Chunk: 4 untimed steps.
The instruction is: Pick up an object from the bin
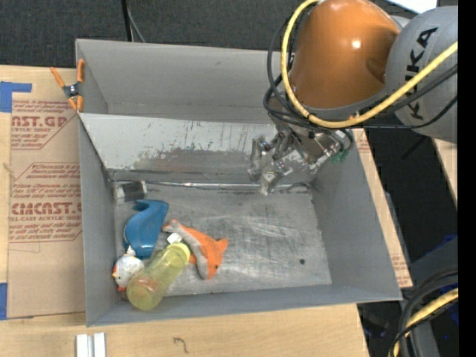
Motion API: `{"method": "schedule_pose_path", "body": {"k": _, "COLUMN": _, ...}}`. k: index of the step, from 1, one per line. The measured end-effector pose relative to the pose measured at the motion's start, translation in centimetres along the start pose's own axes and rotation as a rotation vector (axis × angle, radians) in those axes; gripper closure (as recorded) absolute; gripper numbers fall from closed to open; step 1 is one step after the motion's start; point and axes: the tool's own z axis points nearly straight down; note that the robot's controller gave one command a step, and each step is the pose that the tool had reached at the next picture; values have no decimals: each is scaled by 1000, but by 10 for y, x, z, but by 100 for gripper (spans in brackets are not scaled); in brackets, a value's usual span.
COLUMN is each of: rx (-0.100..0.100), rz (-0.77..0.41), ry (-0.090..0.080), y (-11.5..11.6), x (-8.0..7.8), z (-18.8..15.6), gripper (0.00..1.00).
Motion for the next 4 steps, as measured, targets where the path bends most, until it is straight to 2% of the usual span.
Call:
{"method": "schedule_pose_path", "body": {"k": 1, "rx": 6, "rz": -29, "ry": -11, "y": -4, "x": -5, "z": -46, "gripper": 100}}
{"method": "schedule_pose_path", "body": {"k": 2, "rx": 3, "rz": -65, "ry": -8, "y": 35, "x": -16, "z": 15, "gripper": 100}}
{"method": "schedule_pose_path", "body": {"k": 3, "rx": -3, "rz": 79, "ry": 1, "y": 32, "x": 38, "z": 20, "gripper": 100}}
{"method": "schedule_pose_path", "body": {"k": 4, "rx": -1, "rz": -37, "ry": 0, "y": 35, "x": -22, "z": 112, "gripper": 0}}
